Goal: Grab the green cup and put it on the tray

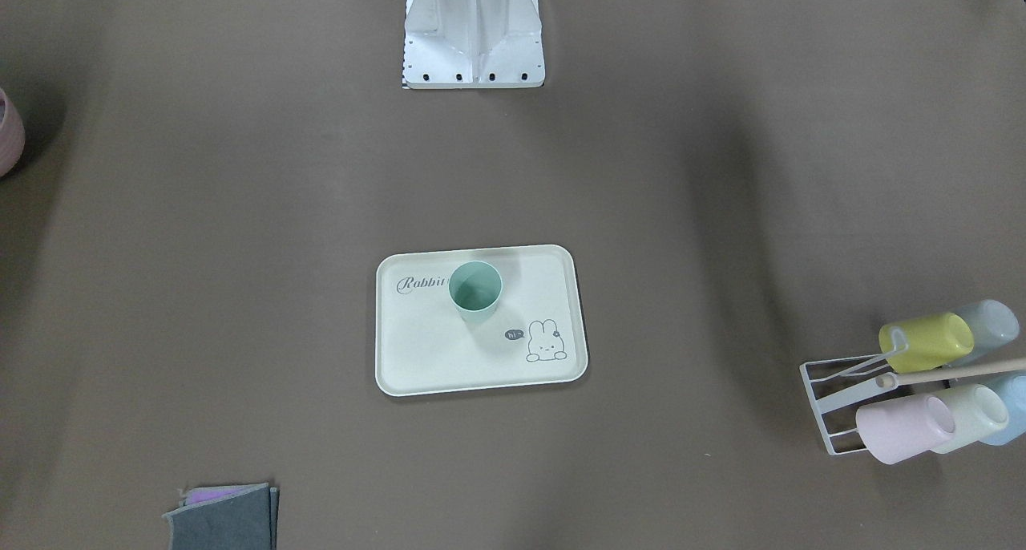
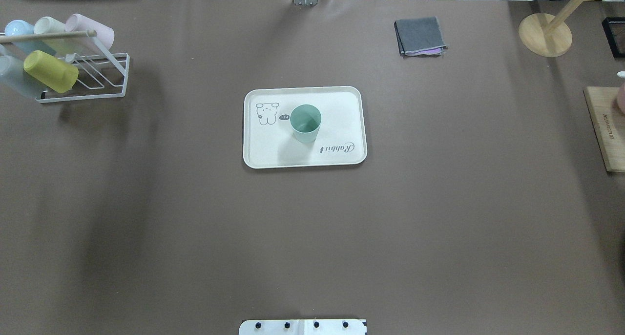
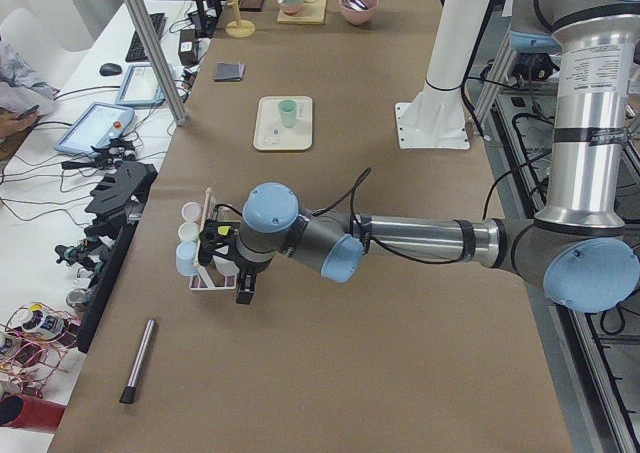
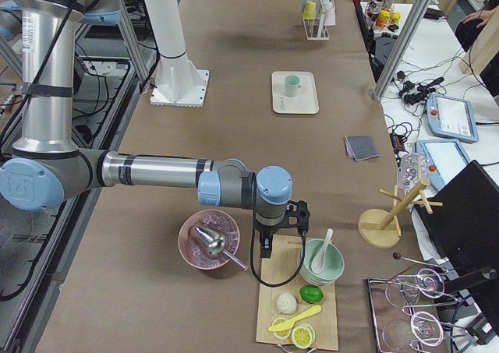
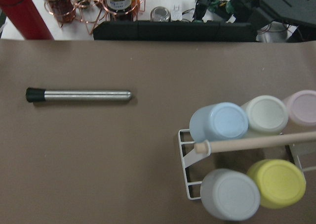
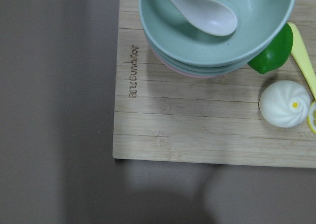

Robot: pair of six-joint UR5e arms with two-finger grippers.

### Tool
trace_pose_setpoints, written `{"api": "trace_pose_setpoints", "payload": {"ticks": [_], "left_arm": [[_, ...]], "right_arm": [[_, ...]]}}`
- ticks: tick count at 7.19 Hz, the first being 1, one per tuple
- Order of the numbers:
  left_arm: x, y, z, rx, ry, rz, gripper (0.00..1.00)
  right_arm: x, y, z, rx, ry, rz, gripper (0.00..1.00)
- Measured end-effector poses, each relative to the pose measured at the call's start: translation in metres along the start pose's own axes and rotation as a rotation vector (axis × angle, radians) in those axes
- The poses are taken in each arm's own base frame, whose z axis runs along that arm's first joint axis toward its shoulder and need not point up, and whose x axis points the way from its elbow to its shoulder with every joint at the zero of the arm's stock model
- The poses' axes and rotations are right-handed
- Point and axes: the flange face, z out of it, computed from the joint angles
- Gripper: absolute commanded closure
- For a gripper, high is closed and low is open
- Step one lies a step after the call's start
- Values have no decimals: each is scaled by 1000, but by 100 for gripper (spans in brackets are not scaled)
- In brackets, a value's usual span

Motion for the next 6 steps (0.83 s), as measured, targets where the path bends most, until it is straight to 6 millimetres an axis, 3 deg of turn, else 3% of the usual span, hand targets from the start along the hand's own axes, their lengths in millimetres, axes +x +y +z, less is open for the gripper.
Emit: {"api": "trace_pose_setpoints", "payload": {"ticks": [3, 6], "left_arm": [[7, 16, -7, -99, -32, -41, 3], [-10, 26, -10, -199, -58, -11, 3]], "right_arm": [[0, 0, 0, 0, 0, 0, 0], [0, 0, 0, 0, -1, 1, 0]]}}
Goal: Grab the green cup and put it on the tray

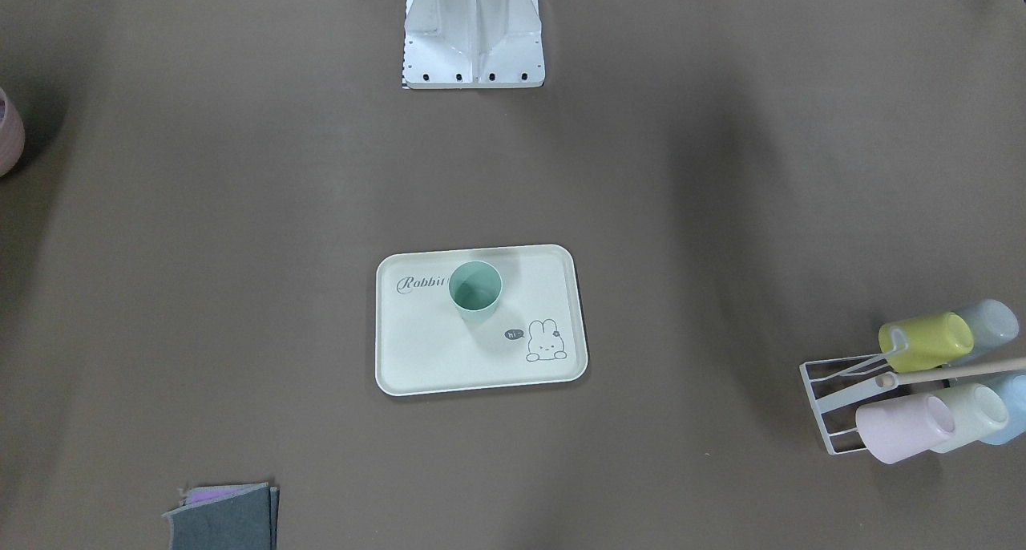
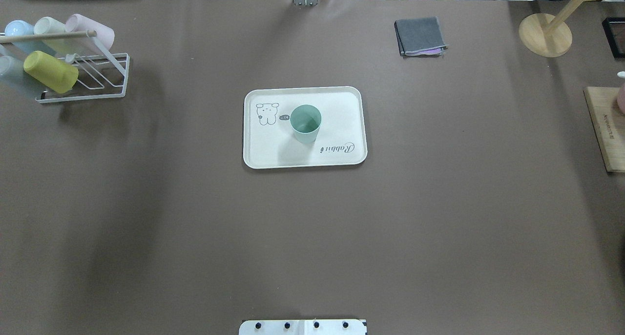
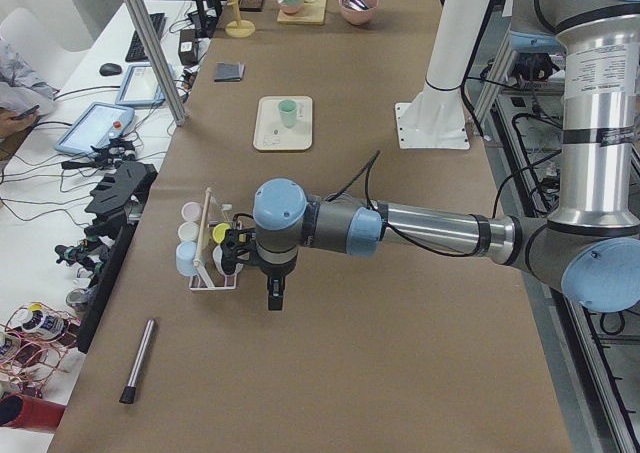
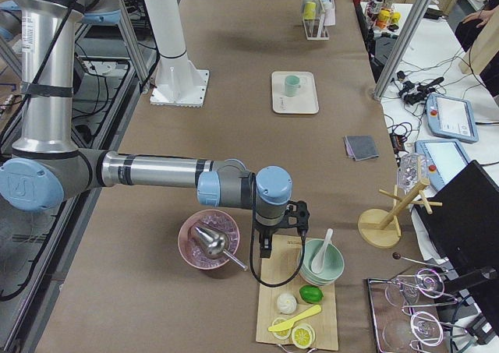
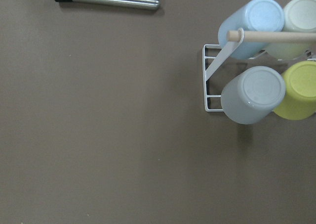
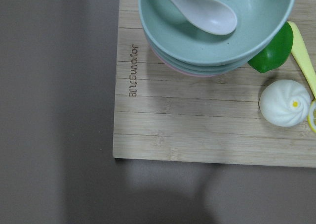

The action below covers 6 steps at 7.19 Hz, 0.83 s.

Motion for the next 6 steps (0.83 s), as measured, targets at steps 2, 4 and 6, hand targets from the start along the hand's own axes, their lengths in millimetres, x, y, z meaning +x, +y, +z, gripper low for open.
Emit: {"api": "trace_pose_setpoints", "payload": {"ticks": [2, 4, 6], "left_arm": [[-19, 19, 4, -37, -10, 25, 3], [-44, 48, 11, -61, -10, 48, 3], [-55, 59, 10, -60, -12, 46, 3]], "right_arm": [[0, 0, 0, 0, 0, 0, 0], [0, 0, 0, 0, 0, 0, 0], [0, 0, 0, 0, 0, 0, 0]]}}
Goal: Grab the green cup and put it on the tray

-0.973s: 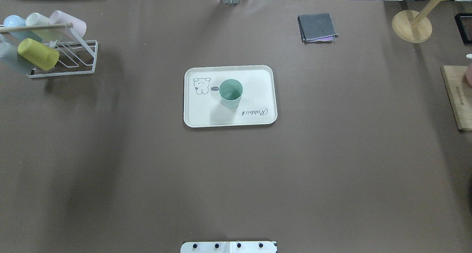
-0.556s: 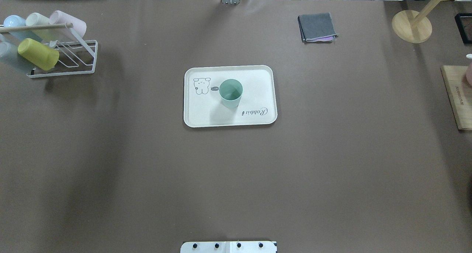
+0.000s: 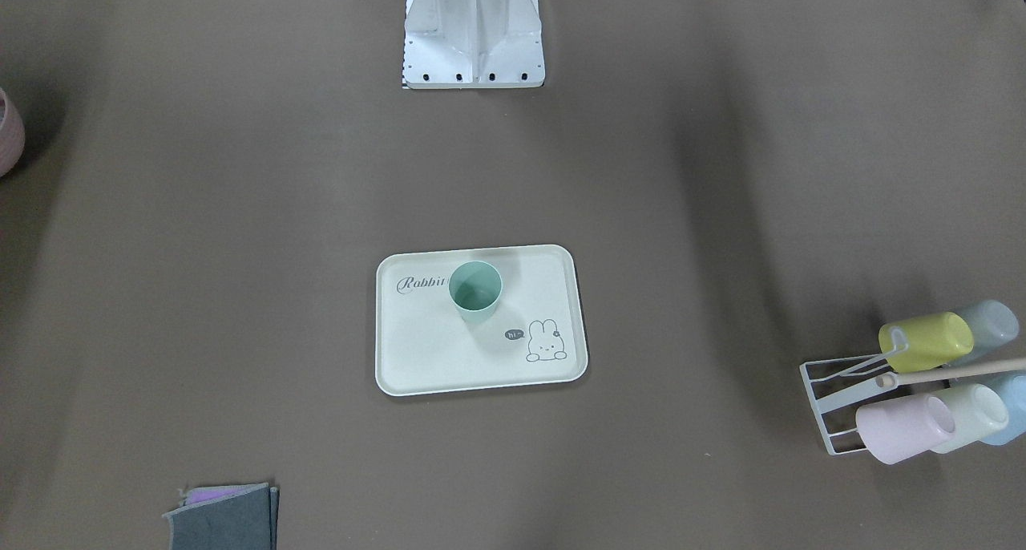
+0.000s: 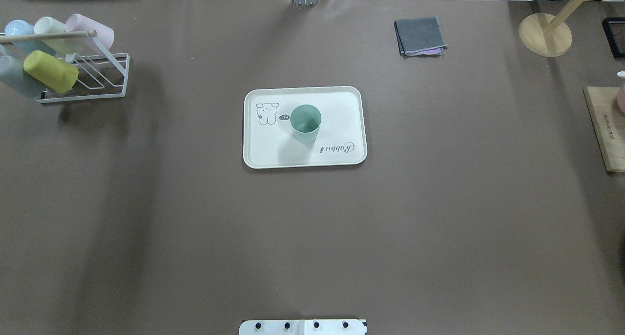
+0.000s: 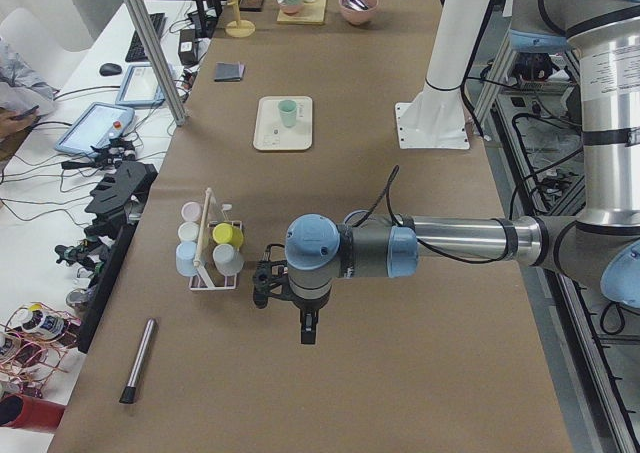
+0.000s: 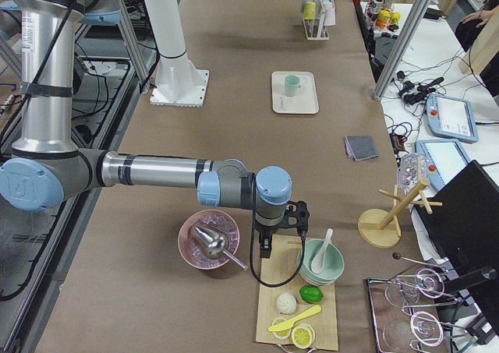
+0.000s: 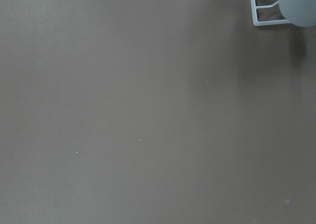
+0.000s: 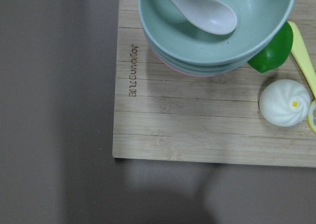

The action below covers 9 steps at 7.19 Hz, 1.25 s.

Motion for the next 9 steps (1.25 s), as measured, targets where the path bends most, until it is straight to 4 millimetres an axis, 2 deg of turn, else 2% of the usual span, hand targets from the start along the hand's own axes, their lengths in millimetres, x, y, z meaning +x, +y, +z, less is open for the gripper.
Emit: {"api": "trace_pose_setpoints", "payload": {"ticks": [6, 9], "left_arm": [[20, -29, -23, 7, -18, 1, 3], [22, -30, -25, 5, -25, 1, 3]], "right_arm": [[0, 0, -1, 1, 0, -1, 0], [0, 0, 0, 1, 0, -1, 0]]}}
